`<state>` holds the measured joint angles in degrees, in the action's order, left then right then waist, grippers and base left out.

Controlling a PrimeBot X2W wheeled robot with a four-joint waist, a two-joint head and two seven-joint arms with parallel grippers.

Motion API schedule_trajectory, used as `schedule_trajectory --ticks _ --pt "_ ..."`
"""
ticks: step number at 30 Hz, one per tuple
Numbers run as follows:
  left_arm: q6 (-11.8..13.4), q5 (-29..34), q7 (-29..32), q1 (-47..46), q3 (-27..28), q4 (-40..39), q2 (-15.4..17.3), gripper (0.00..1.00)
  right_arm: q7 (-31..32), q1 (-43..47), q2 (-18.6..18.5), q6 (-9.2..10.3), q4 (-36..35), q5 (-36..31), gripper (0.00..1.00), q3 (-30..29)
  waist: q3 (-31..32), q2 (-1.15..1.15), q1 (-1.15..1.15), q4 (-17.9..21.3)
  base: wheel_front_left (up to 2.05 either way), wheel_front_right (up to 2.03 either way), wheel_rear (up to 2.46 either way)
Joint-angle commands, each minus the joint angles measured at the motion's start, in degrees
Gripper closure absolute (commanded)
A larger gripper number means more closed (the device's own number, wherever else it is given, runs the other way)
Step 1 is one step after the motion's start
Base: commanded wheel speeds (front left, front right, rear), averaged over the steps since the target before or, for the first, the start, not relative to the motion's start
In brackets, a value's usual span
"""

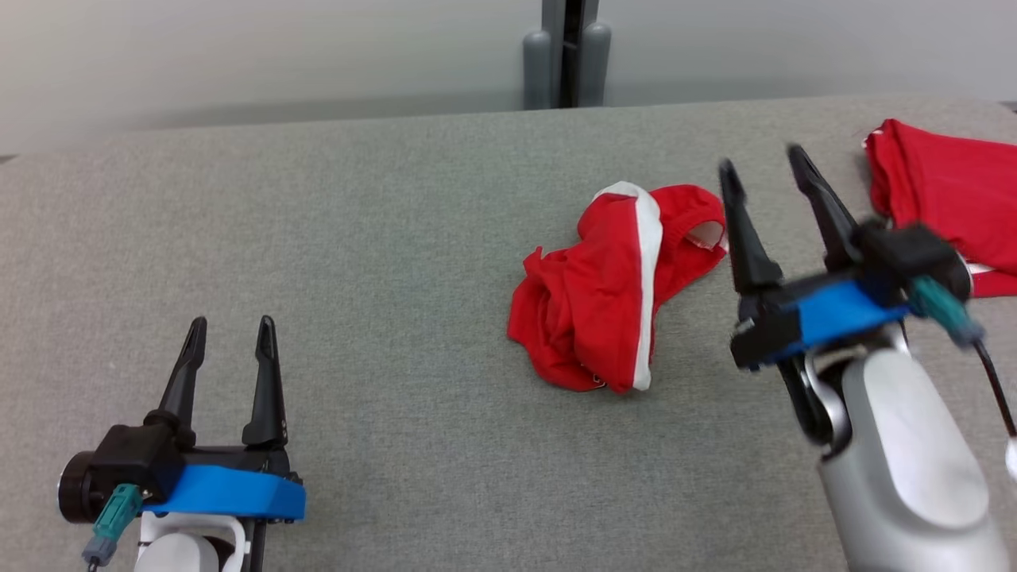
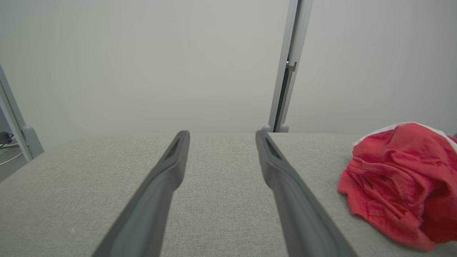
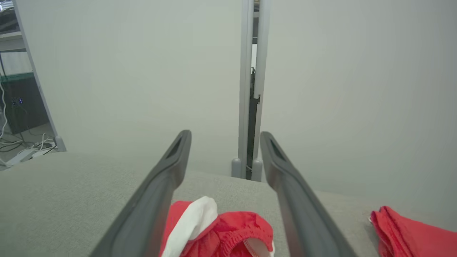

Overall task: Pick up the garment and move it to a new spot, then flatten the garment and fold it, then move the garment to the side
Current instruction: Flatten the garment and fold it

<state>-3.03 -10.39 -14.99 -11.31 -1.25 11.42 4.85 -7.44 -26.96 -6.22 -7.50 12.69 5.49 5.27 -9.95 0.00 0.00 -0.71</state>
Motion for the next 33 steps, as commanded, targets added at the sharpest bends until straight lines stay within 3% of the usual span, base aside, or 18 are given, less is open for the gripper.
schedule_trajectory --ticks 1,11,17,24,25,26,27,33 --pt "-0.2 0.4 -0.2 -0.6 0.0 0.2 0.1 0.00 0.9 -1.6 -0.6 0.03 0.9 0.2 0.00 0.6 -1.0 0.00 0.00 -0.9 0.00 0.00 0.00" --pt "-1.5 0.3 -0.3 -3.9 -1.1 1.5 -1.4 0.00 16.6 -16.6 -3.4 0.03 16.7 0.9 0.00 4.2 -4.8 0.00 0.00 -5.9 0.00 0.00 0.00" --pt "-1.4 0.0 -0.2 -4.5 -1.0 1.9 -1.8 0.00 21.7 -17.0 -4.0 0.03 23.7 4.0 0.00 5.1 -5.6 0.00 0.00 -7.5 0.00 0.00 0.00" --pt "-1.4 -0.3 -0.2 -4.5 -0.4 2.0 -1.9 0.00 23.2 -13.9 -4.2 0.03 27.6 7.5 0.00 6.9 -5.5 0.00 0.00 -7.7 0.00 0.00 0.00" --pt "-1.4 -0.4 -0.3 -4.5 -0.4 2.1 -1.9 0.00 23.6 -13.5 -4.3 0.03 28.0 8.2 0.13 7.5 -5.5 0.00 0.00 -7.7 0.00 0.00 0.00" --pt "-1.4 -0.6 -0.2 -4.5 -0.5 2.1 -1.9 0.00 23.6 -13.3 -4.4 0.03 28.2 8.8 0.65 7.8 -5.4 0.00 0.00 -7.7 0.00 0.00 0.00" --pt "-1.2 -0.7 -0.2 -4.5 -0.7 2.1 -1.9 0.00 23.2 -13.2 -4.5 0.03 28.2 9.3 1.00 8.1 -5.3 0.00 0.00 -7.6 0.00 0.00 0.00" --pt "-0.9 -1.1 -0.2 -4.7 -1.5 2.0 -1.9 0.00 15.6 -14.5 -4.9 0.03 25.7 9.9 1.00 8.7 -5.1 0.00 0.00 -7.7 0.00 0.00 0.00"
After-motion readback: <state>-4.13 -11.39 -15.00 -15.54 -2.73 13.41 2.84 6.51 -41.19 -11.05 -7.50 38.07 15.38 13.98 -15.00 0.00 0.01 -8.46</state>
